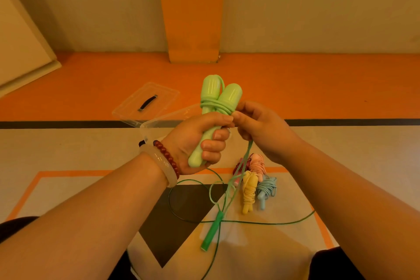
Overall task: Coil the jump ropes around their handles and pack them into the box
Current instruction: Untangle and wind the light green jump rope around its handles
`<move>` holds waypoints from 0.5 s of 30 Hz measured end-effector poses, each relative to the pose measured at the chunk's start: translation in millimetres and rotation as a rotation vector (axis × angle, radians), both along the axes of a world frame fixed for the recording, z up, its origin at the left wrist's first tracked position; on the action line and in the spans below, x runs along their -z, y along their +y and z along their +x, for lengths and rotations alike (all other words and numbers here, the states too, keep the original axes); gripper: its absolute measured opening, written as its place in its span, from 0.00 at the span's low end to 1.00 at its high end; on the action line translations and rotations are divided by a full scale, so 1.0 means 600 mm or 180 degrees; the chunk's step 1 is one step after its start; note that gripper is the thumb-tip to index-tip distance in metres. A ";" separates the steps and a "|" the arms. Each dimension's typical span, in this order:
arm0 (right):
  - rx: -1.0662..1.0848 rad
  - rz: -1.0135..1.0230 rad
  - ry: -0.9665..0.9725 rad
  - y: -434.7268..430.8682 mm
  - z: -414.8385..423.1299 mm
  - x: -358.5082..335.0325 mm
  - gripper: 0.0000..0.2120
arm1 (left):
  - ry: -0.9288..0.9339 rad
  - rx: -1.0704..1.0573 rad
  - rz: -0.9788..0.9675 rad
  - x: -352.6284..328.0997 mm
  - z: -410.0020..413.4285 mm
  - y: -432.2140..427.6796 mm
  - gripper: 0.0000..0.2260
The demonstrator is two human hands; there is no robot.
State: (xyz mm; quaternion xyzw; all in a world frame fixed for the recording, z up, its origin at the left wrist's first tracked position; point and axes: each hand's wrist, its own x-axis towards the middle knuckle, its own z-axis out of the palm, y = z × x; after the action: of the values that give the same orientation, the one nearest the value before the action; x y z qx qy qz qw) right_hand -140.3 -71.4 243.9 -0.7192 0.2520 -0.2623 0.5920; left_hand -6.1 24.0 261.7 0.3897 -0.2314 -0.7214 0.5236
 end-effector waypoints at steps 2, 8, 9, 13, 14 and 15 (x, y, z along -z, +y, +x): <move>-0.0311 0.0292 -0.0215 0.003 0.004 0.003 0.12 | 0.0476 0.0394 0.0009 0.003 0.010 0.001 0.13; -0.0834 0.1455 -0.0777 -0.004 0.006 0.013 0.19 | -0.0253 0.0304 0.0192 -0.003 0.003 -0.001 0.18; -0.0777 0.1495 -0.0778 -0.006 0.006 0.014 0.20 | -0.0632 0.0193 0.0221 -0.005 -0.002 -0.001 0.19; -0.0352 0.1592 -0.0784 -0.007 0.005 0.010 0.14 | -0.1210 0.0040 0.0418 -0.010 -0.006 -0.003 0.25; -0.0245 0.1572 -0.0786 -0.006 0.005 0.007 0.13 | -0.1428 -0.0119 0.0450 -0.011 -0.007 -0.004 0.24; -0.0141 0.1507 -0.0762 -0.006 0.005 0.006 0.13 | -0.1750 -0.0373 0.0418 -0.008 -0.008 -0.005 0.22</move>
State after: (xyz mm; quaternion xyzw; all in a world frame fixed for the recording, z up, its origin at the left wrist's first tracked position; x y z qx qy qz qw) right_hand -137.1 -75.2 240.2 -0.5298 0.2187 -0.2662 0.7750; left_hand -11.2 20.7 266.8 0.6164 -0.2944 -0.5707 0.4556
